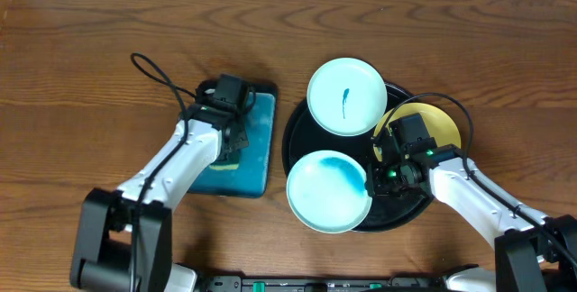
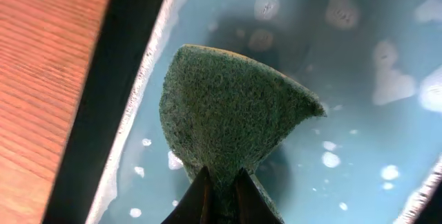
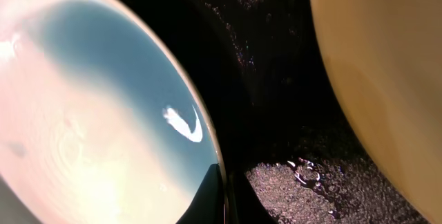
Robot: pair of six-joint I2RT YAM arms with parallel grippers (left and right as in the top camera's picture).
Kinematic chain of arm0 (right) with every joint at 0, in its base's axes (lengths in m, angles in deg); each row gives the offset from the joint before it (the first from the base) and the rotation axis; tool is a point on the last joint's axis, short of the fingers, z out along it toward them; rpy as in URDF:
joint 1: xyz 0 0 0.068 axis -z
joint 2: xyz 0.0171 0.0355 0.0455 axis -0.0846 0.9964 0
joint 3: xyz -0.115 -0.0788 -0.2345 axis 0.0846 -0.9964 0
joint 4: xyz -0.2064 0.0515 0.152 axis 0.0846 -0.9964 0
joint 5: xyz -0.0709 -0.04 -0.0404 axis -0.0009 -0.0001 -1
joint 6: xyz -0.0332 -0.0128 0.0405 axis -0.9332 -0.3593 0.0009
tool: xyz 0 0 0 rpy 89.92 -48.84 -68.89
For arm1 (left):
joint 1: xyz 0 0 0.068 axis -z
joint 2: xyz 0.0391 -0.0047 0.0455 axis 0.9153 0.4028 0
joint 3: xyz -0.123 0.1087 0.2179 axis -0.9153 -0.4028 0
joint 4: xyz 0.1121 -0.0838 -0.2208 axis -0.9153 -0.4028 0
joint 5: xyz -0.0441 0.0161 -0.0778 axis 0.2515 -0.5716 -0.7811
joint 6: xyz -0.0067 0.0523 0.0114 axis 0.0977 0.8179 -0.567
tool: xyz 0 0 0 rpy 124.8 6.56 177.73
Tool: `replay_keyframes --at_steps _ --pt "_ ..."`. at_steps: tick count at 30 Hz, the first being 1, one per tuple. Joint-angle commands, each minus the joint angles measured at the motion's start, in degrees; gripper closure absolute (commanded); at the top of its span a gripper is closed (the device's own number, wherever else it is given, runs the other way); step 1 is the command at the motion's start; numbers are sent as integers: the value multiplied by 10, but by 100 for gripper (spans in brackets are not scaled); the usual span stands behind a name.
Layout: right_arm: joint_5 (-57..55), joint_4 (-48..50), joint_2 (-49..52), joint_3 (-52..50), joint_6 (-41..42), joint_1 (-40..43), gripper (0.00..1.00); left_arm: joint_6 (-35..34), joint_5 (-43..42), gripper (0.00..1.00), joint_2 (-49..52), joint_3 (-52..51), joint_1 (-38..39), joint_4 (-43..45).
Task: Clean dirty plates on tray and stack at the side
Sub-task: 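Return the sponge to the blue tray with the left gripper, then lift the pale green plate with the right gripper and tilt it up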
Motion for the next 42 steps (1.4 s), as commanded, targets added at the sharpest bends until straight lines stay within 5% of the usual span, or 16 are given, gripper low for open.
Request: replay_keyframes --at_steps 1,9,16,23,42 --pt "2 6 5 -4 5 -7 99 8 3 93 21 -9 -2 1" --pt "-2 40 4 0 4 -7 99 8 3 92 29 -9 -2 1" --pt "-102 7 -53 36 4 -7 99 9 3 93 29 -9 -2 3" --pt "-184 -3 -120 44 4 -7 99 89 -53 92 29 -10 -2 29" --pt "-356 -6 -148 96 -69 -25 99 92 -54 92 29 -10 -2 33"
